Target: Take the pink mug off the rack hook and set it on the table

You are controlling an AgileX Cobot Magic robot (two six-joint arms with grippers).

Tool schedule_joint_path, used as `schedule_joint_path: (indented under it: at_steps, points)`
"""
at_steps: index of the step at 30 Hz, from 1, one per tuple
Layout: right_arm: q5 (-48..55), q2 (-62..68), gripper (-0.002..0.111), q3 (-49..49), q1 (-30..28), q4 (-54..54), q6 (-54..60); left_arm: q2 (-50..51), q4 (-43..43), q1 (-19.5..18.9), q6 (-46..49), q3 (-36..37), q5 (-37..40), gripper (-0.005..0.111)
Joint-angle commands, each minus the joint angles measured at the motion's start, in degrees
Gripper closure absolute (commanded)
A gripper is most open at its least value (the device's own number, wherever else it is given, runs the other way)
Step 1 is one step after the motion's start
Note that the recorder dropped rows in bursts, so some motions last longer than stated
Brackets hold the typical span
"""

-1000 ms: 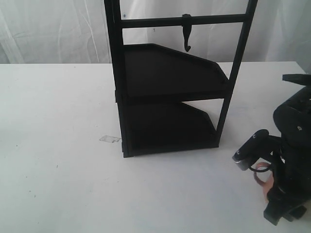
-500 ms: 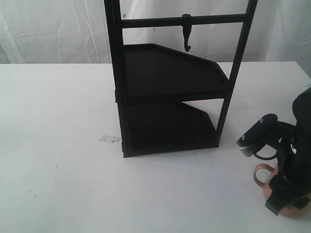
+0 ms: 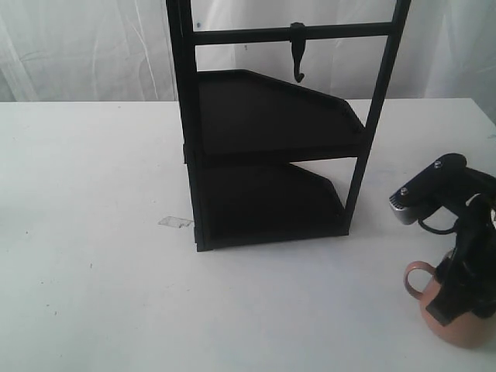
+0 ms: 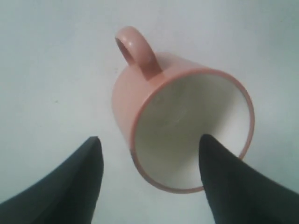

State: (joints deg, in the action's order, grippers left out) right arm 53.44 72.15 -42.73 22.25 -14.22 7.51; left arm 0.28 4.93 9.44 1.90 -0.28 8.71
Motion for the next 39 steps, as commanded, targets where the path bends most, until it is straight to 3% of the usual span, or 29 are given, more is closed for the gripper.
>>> schedule_joint_path:
  at_steps: [1, 10, 19, 29, 39]
  points:
    - [-0.4, -4.8, 0.051, 0.1, 0.0, 1.6, -0.5, -0.3, 0.1, -0.2, -0.4, 0.3, -0.1, 0.107]
    - [-1.9, -17.2, 0.056, 0.1, 0.0, 7.9, -1.4, -0.3, 0.1, -0.2, -0.4, 0.3, -0.1, 0.107]
    - [-3.1, -31.1, 0.108, 0.2, 0.0, 12.1, -1.4, -0.3, 0.1, -0.2, -0.4, 0.3, -0.1, 0.107]
    - [0.3, -44.2, 0.108, 0.2, 0.0, 14.8, -1.7, -0.3, 0.1, -0.2, -0.4, 0.3, -0.1, 0.107]
    - [-8.5, -51.2, 0.108, 1.1, 0.0, 25.6, -0.7, -0.3, 0.1, -0.2, -0.4, 0.3, -0.1, 0.107]
